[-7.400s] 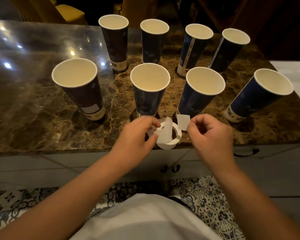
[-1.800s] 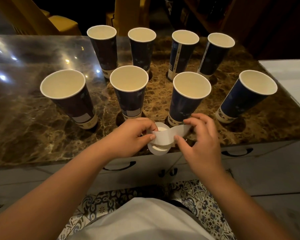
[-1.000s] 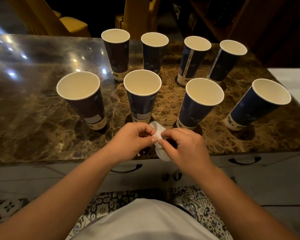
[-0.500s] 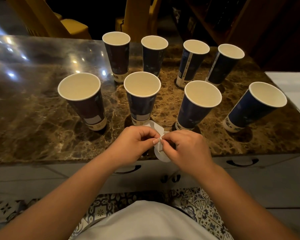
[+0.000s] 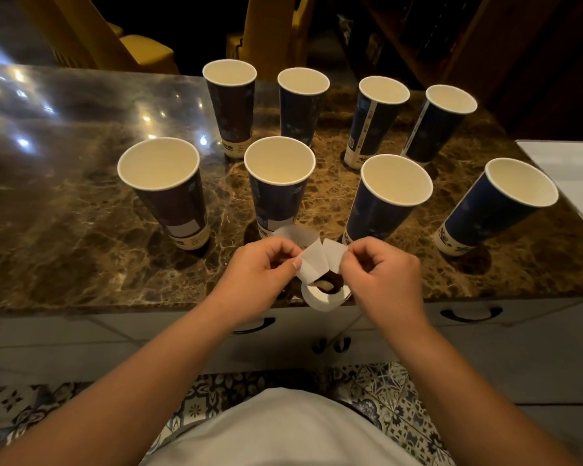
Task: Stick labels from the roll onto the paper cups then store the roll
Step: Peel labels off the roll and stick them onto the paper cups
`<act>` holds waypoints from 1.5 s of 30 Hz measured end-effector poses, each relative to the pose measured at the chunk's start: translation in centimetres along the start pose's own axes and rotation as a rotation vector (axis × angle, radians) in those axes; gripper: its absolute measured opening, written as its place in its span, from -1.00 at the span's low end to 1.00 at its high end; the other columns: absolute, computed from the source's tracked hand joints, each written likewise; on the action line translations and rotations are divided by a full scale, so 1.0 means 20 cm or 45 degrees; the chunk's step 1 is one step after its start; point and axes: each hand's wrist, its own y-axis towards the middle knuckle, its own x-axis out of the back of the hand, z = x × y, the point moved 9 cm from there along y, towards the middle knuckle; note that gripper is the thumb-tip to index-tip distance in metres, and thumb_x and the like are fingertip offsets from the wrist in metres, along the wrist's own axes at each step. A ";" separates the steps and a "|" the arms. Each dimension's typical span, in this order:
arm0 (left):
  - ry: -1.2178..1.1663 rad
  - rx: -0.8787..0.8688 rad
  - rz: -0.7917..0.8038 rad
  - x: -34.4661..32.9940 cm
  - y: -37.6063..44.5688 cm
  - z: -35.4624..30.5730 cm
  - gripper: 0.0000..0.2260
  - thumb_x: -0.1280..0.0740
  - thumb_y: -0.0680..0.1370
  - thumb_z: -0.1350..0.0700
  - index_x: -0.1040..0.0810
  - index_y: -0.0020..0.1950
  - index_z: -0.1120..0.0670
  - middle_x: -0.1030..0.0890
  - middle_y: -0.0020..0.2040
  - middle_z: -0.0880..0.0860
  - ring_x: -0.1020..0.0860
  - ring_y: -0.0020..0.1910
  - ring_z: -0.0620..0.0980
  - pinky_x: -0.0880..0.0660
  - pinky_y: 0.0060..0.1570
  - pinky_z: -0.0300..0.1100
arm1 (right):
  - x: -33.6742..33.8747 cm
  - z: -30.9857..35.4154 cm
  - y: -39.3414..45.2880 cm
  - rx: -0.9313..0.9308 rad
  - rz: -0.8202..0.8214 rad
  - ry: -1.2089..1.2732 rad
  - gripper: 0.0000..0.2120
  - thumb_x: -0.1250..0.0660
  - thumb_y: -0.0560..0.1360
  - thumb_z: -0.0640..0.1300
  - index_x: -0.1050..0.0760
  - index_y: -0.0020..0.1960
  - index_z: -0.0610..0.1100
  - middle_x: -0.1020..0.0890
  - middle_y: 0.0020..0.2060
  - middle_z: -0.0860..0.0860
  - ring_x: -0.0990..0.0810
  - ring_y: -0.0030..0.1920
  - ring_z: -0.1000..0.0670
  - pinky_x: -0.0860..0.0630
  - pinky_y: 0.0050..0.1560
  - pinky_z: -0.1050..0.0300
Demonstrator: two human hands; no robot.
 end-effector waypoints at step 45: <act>0.262 -0.159 0.053 -0.08 -0.07 -0.28 -0.93 -0.37 0.54 0.00 -0.61 -0.13 -0.08 -0.60 -0.32 -0.15 -0.54 -0.33 -0.25 -0.47 -0.35 -0.39 | 0.12 0.00 -0.07 -0.149 0.314 0.396 -0.92 -0.49 0.42 -0.18 -0.65 -0.19 -0.01 -0.66 -0.32 0.05 -0.61 -0.30 0.06 -0.62 -0.25 0.07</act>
